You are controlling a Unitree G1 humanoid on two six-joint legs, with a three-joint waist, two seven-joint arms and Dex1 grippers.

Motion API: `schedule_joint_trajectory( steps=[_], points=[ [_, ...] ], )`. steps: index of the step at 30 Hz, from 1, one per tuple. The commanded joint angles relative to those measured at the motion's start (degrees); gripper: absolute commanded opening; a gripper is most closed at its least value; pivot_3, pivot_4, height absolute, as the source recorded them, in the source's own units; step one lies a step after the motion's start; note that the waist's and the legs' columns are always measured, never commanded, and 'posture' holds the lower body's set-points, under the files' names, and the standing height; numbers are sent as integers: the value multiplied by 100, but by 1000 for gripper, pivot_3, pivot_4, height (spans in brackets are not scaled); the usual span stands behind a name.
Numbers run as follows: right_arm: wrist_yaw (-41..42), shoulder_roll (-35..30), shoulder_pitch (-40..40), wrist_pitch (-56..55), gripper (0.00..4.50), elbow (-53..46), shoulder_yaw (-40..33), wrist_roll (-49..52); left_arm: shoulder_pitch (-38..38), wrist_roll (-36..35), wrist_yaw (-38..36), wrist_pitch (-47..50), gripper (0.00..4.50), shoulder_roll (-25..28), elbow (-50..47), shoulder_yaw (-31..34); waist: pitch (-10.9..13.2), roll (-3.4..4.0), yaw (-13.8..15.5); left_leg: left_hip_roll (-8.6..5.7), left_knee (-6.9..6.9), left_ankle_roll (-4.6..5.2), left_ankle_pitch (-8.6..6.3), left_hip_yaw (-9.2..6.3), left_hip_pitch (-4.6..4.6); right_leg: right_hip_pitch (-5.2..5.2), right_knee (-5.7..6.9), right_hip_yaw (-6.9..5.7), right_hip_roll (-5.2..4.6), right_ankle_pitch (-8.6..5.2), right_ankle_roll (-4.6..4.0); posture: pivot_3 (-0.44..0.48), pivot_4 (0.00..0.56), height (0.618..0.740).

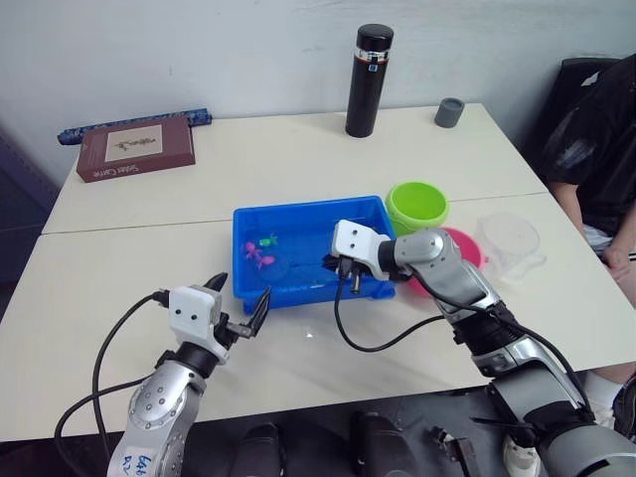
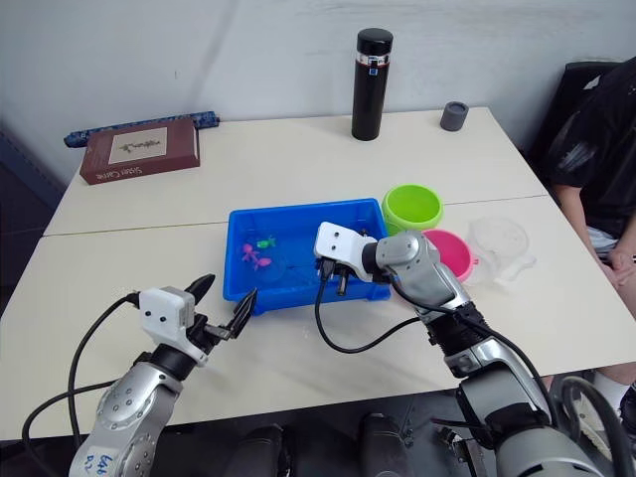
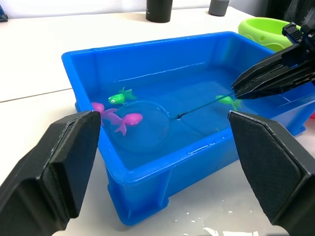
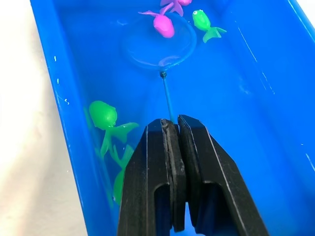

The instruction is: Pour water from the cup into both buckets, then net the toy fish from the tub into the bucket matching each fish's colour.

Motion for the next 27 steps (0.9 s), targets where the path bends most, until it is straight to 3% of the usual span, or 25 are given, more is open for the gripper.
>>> schedule_joint_trajectory(
  steps=[1,19,27],
  points=[
    [68,-142,-148,127,0,-330,-249,159,-45,-35,24,-8,4456,-5,-278,6,0,0,2,0,-1,0,0,0,0,0,0,0,0,0,0,0,150,740],
    [143,-1105,304,1698,0,-1926,-884,848,-323,-97,-168,124,4456,43,-98,-65,0,0,13,-2,-4,-1,-1,-4,-7,-1,-10,-4,-5,-2,-4,0,150,740],
    [-16,-1644,395,2931,0,-2844,-1678,1520,-521,-115,-619,-16,4456,281,93,-187,0,0,13,-1,-7,-1,-2,-8,-11,-1,-21,-8,-6,-4,-8,0,150,740]
  ],
)
